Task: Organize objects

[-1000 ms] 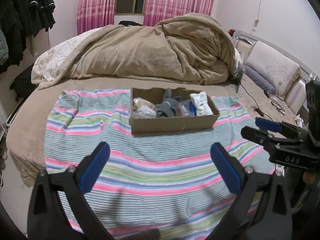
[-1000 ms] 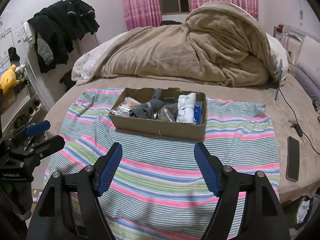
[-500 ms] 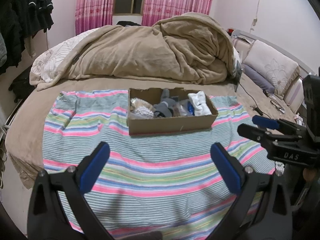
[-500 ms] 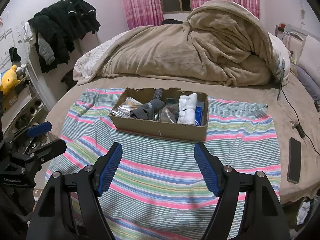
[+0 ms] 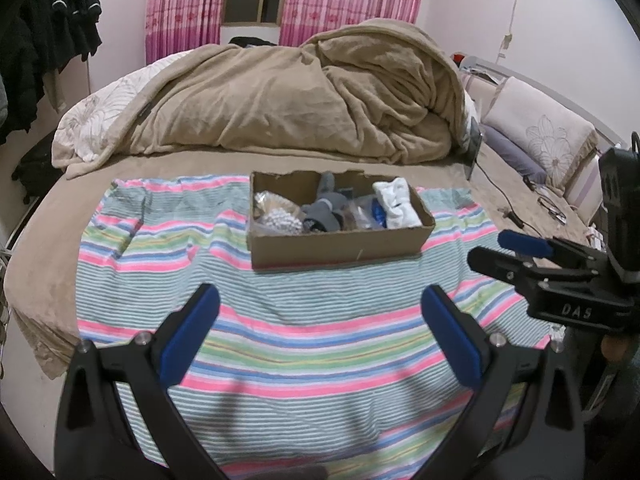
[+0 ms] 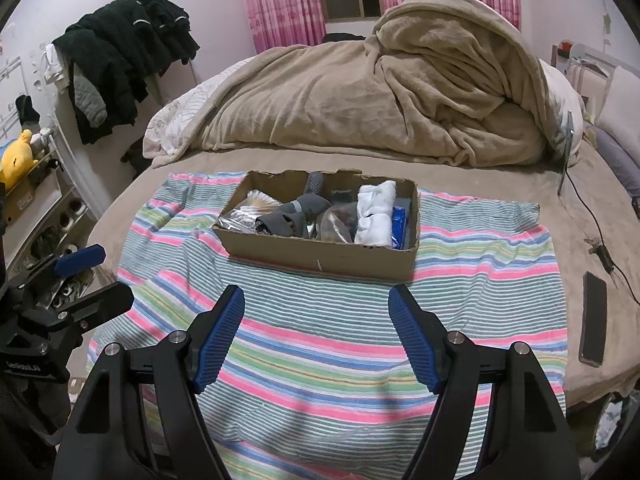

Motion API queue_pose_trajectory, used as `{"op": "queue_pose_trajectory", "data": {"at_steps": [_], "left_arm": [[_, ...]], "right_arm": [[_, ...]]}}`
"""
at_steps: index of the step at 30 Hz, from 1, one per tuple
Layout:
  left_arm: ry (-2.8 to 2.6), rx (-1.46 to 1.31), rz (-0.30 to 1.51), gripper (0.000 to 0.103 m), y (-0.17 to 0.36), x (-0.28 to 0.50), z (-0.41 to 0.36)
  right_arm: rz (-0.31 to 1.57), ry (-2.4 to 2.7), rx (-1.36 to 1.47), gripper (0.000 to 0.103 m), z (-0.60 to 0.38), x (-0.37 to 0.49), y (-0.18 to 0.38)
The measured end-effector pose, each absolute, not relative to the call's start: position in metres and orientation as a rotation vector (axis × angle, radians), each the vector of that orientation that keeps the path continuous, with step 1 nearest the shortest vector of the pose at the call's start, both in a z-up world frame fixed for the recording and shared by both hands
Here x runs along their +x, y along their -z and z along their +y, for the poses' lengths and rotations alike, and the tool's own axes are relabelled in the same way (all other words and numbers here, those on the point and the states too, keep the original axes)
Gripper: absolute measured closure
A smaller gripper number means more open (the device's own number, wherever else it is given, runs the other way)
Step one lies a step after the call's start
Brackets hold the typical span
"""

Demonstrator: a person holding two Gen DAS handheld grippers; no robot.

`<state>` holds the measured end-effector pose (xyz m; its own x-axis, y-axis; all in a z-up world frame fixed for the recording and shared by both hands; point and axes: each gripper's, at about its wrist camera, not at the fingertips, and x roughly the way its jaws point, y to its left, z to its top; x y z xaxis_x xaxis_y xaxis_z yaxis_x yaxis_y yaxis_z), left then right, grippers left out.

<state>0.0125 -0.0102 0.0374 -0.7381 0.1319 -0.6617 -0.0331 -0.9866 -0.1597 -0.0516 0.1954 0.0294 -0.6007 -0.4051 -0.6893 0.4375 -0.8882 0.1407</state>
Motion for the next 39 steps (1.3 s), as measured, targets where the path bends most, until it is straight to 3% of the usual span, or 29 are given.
{"op": "queue_pose_trajectory", "data": {"at_steps": [39], "left_arm": [[-2.847, -1.071, -0.247, 0.001, -0.043, 0.018, -0.018]], "right_arm": [[0.048, 2.47, 1.029, 0.026, 0.198, -0.05, -0.03]]}}
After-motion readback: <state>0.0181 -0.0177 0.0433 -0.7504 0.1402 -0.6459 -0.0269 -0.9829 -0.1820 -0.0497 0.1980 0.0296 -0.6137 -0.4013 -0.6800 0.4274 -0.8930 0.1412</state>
